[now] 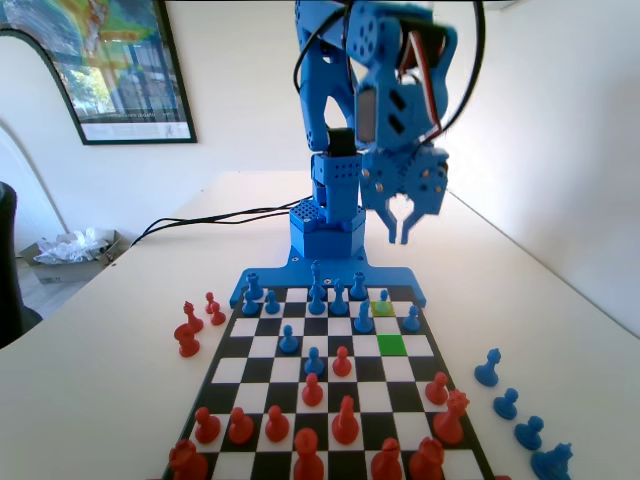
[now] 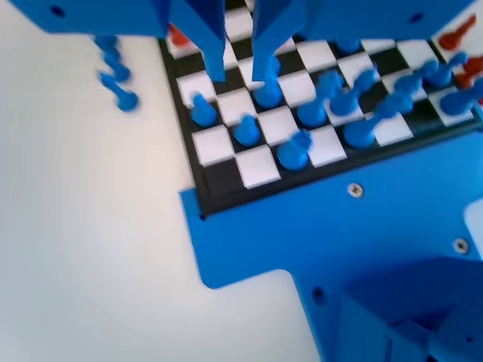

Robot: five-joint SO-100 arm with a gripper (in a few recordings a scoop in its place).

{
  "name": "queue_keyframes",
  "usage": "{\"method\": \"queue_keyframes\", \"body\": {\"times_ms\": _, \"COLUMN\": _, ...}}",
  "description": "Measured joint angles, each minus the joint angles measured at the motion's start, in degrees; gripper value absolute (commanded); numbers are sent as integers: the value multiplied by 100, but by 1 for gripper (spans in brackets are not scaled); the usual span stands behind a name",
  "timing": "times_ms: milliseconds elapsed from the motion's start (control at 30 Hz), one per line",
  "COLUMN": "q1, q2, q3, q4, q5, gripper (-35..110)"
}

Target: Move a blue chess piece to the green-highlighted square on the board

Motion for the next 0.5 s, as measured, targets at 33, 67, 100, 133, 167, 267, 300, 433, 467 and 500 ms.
{"method": "queue_keyframes", "body": {"times_ms": 33, "q1": 18, "q2": 0, "q3": 44, "q4": -97, "q5": 0, "gripper": 8}}
{"method": "queue_keyframes", "body": {"times_ms": 67, "q1": 26, "q2": -9, "q3": 70, "q4": -211, "q5": 0, "gripper": 8}}
{"method": "queue_keyframes", "body": {"times_ms": 100, "q1": 44, "q2": -53, "q3": 114, "q4": -325, "q5": 0, "gripper": 8}}
{"method": "queue_keyframes", "body": {"times_ms": 133, "q1": 44, "q2": -88, "q3": 141, "q4": -360, "q5": 0, "gripper": 8}}
{"method": "queue_keyframes", "body": {"times_ms": 167, "q1": 62, "q2": -149, "q3": 167, "q4": -439, "q5": 0, "gripper": 8}}
{"method": "queue_keyframes", "body": {"times_ms": 267, "q1": 70, "q2": -457, "q3": 167, "q4": -686, "q5": 0, "gripper": 8}}
{"method": "queue_keyframes", "body": {"times_ms": 300, "q1": 70, "q2": -536, "q3": 167, "q4": -747, "q5": 0, "gripper": 8}}
{"method": "queue_keyframes", "body": {"times_ms": 433, "q1": 70, "q2": -1028, "q3": 167, "q4": -1063, "q5": -53, "gripper": 8}}
{"method": "queue_keyframes", "body": {"times_ms": 467, "q1": 70, "q2": -1143, "q3": 167, "q4": -1169, "q5": -53, "gripper": 8}}
{"method": "queue_keyframes", "body": {"times_ms": 500, "q1": 70, "q2": -1178, "q3": 167, "q4": -1230, "q5": -53, "gripper": 8}}
